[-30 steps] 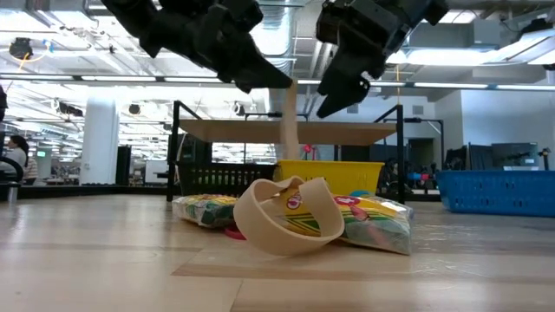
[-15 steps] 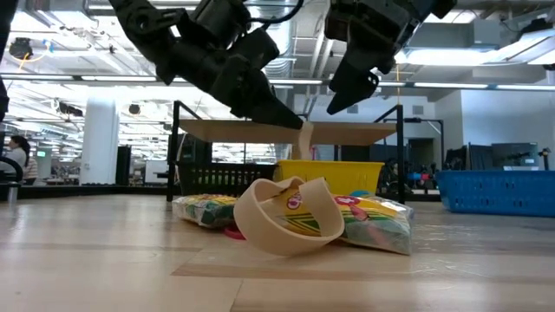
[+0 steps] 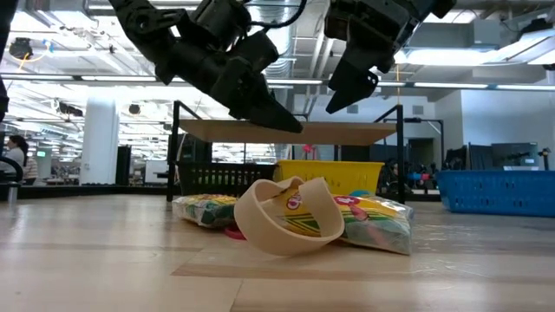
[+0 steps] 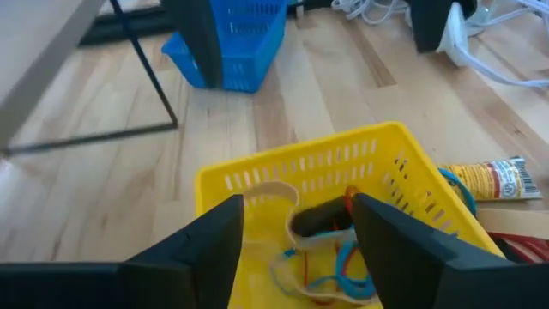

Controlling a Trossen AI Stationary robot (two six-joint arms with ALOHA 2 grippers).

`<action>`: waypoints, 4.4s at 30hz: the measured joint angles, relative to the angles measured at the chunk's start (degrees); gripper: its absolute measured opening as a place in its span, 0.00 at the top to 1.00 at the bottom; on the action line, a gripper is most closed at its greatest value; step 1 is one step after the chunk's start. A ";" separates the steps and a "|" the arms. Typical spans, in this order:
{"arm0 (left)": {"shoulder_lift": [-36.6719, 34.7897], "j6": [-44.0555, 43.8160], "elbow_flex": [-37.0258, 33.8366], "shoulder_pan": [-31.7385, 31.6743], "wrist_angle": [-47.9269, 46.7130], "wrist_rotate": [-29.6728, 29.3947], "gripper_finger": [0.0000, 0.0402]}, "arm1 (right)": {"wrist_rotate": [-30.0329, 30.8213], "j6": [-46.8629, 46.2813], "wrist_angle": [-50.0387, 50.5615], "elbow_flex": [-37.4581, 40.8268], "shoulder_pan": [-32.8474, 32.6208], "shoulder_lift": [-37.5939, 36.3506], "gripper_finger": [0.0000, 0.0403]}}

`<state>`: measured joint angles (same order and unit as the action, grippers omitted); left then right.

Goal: Pick & Place Office Desk Supplies
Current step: Adjust the bins

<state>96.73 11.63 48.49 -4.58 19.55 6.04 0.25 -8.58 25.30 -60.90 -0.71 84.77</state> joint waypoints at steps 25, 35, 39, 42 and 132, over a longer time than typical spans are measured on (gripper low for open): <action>-1.57 -9.37 6.73 2.60 -39.26 -6.25 0.60 | -0.08 -0.66 -2.75 -0.12 1.21 14.53 0.05; -1.57 -13.13 1.08 2.58 -41.12 -6.54 0.63 | 0.17 -1.20 0.70 0.17 1.99 14.78 0.05; -1.66 -14.00 -0.06 2.58 -41.38 -6.12 0.63 | 0.20 -1.69 2.07 0.15 1.99 14.71 0.05; -1.68 -14.24 -0.35 2.62 -41.77 -5.53 0.63 | 0.20 -1.99 2.84 0.15 1.85 14.71 0.05; -11.52 -14.03 -0.48 2.25 -47.93 -8.61 0.63 | 2.10 0.58 7.94 0.15 3.42 14.71 0.05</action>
<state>85.21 -2.40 48.01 -2.33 -28.38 -2.57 2.35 -8.00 33.24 -60.75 2.71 99.48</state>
